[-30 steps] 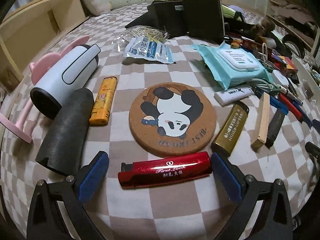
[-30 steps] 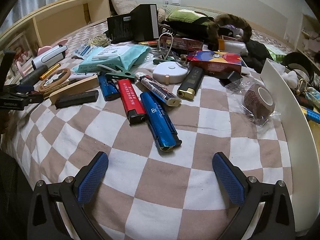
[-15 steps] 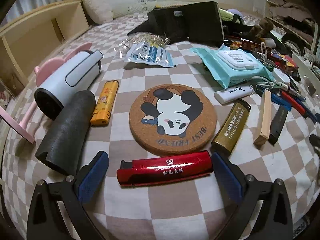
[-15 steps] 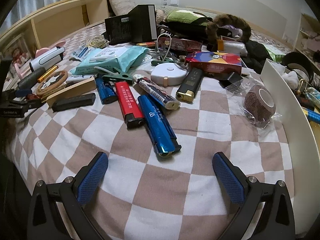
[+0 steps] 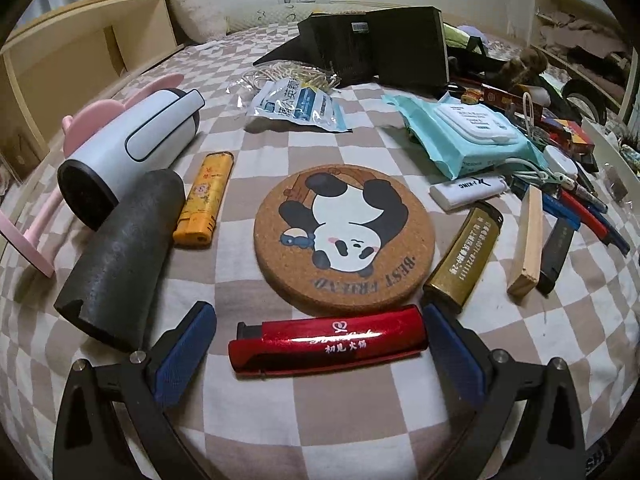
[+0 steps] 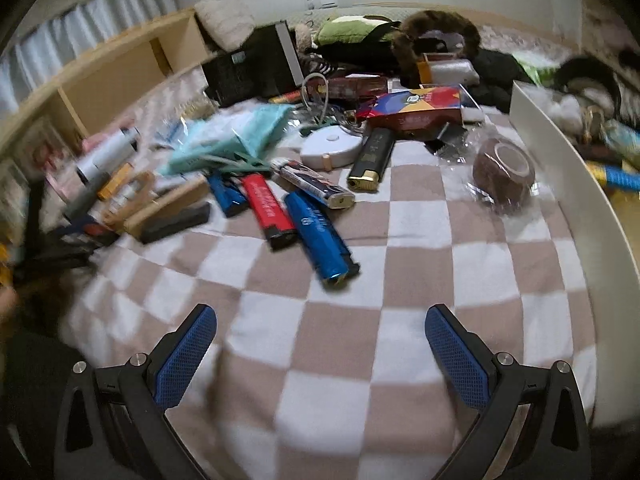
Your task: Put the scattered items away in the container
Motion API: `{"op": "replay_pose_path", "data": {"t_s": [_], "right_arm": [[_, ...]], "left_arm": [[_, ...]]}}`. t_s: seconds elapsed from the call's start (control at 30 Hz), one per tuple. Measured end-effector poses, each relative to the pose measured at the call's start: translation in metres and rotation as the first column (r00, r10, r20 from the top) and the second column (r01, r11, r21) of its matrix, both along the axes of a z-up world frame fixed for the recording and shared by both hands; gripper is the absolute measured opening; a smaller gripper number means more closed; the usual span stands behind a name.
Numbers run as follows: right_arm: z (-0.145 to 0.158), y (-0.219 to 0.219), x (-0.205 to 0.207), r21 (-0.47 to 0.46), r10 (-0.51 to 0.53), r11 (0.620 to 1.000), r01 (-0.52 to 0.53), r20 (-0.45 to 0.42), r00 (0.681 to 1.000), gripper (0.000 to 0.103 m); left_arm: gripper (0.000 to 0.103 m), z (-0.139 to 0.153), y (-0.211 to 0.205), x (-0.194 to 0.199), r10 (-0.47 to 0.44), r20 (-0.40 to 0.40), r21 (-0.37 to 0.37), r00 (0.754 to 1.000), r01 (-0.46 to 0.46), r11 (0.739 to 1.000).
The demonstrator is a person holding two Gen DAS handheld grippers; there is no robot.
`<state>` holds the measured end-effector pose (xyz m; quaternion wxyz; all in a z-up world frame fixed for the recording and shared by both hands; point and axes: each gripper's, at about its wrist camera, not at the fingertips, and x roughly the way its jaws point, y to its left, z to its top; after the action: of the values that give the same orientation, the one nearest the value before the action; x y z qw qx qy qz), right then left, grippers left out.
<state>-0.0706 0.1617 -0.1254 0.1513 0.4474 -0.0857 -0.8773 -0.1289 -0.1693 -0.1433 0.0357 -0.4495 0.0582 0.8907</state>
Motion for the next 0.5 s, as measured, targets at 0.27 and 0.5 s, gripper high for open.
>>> {"op": "replay_pose_path", "data": {"t_s": [0.27, 0.5], "right_arm": [[0.013, -0.028, -0.008, -0.134, 0.186, 0.974, -0.182, 0.019, 0.982, 0.103], [0.005, -0.004, -0.039, -0.063, 0.098, 0.993, -0.095, 0.047, 0.994, 0.103]], "left_arm": [[0.103, 0.000, 0.000, 0.002, -0.002, -0.014, 0.005, 1.000, 0.002, 1.000], [0.103, 0.000, -0.002, 0.002, -0.001, -0.010, 0.018, 1.000, 0.001, 1.000]]}}
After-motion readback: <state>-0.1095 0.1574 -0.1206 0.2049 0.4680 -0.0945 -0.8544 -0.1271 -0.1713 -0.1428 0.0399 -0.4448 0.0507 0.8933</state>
